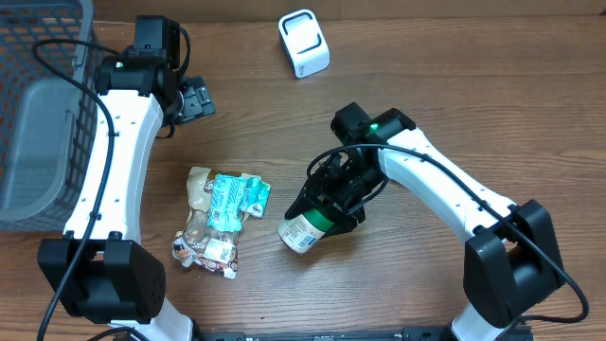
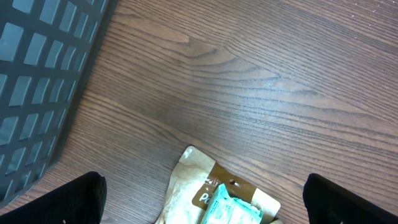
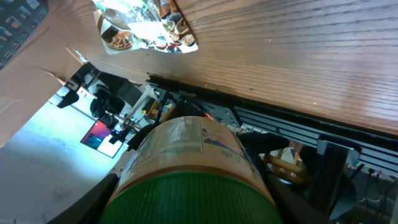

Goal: Scan the item barcode
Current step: 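Raise the jar and swing the right arm toward the scanner, then present the jar's label to the white scanner face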

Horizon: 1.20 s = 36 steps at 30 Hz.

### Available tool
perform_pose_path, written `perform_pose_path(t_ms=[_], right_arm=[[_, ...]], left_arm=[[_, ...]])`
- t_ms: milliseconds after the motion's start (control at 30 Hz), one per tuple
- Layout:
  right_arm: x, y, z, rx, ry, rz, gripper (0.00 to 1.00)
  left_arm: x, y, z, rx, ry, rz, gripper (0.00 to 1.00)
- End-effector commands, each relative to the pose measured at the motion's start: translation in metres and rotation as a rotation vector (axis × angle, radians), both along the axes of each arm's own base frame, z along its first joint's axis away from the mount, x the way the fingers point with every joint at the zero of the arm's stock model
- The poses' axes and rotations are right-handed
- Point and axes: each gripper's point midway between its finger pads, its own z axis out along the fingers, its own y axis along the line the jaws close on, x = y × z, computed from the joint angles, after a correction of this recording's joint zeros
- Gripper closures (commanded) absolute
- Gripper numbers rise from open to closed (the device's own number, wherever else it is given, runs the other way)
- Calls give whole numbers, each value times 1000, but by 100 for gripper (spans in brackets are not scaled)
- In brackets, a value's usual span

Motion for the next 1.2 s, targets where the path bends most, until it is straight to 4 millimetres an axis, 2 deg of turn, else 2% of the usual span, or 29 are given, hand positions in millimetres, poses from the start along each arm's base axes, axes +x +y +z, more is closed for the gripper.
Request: perform_pose_path(t_ms=[0, 400, 500, 600, 700, 733, 767, 867, 967, 1033, 1167], right_arm=[[5, 8, 17, 67, -7, -6, 89], [6, 8, 16, 66, -14, -5, 89], [11, 4, 8, 24, -57, -1, 89], [19, -12, -13, -115, -144, 13, 89], [38, -47, -44, -386, -310, 51, 89], [53, -68, -55, -531, -410, 67, 89], [65, -82, -59, -621, -481, 71, 89], [94, -101, -60, -753, -621, 55, 92], [119, -96, -57, -741, -715, 5, 96], [136, -89, -47, -699, -786, 7, 96], [160, -82, -3, -650, -894, 29, 96]], left_arm=[[0, 0, 8, 0, -18, -14, 0], [0, 0, 8, 0, -18, -14, 0], [0, 0, 8, 0, -18, -14, 0], [0, 0, 8, 0, -18, -14, 0], [0, 0, 8, 0, -18, -14, 0], [0, 0, 8, 0, -18, -14, 0], [0, 0, 8, 0, -18, -14, 0], [0, 0, 8, 0, -18, -14, 0], [0, 0, 8, 0, -18, -14, 0], [0, 0, 8, 0, -18, -14, 0], [0, 0, 8, 0, -18, -14, 0]])
